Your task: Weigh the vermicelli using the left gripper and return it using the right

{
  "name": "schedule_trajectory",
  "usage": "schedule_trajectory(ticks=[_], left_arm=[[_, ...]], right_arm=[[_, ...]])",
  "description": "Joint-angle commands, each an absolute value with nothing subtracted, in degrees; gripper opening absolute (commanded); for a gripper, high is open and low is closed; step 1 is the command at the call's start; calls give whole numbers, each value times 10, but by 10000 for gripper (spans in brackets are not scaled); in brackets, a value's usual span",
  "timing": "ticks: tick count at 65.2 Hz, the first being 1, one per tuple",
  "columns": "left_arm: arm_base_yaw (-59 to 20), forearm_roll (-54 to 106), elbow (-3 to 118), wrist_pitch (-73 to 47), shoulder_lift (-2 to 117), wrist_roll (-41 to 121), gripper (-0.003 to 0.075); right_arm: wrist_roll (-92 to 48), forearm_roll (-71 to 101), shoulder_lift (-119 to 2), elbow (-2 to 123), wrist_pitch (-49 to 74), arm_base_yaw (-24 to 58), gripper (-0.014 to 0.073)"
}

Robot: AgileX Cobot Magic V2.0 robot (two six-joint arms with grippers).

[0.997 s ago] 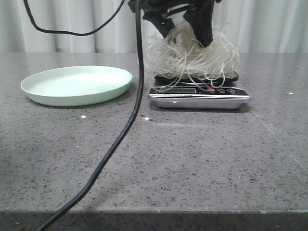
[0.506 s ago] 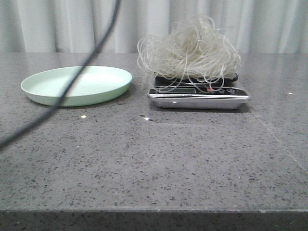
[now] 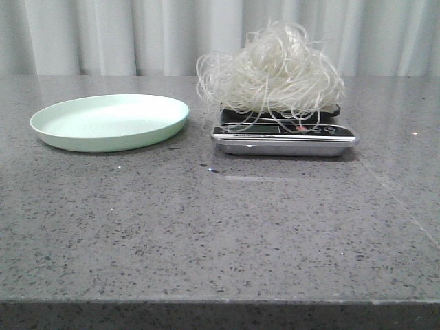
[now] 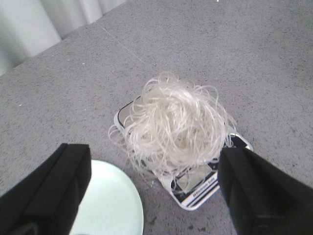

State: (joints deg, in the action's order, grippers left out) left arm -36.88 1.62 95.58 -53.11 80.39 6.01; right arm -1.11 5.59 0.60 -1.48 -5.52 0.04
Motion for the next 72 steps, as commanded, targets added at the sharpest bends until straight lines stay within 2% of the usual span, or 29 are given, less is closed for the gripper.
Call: schedule_trajectory(ticks=[1,32,53,59,65,68,69,72], left_arm=[[-368,17,878,-433,710,60,575],[-368,19,466,-254,338,60,575],[-368,19,289,-214,102,60,566],[-368,20,262,-217,69,60,483],[-368,20,246,-227,56,60,275],[-368,20,245,-229,56,60,132],[-368,20,245,-231,56,60,107],[-368,22,245,-229,56,60,142]], right_arm=[[-14,59,15,-11,-104,-4,187],[-14,59,15,-11,-104,-4,187],[-14,59,15,-11,-104,-4,187],[-14,59,15,-11,-104,-4,187],[-14,59,15,-11,-104,-4,187],[-14,59,15,-11,-104,-4,187],[-14,59,15,-11,-104,-4,187],[-14,59,15,-11,-104,-4,187]])
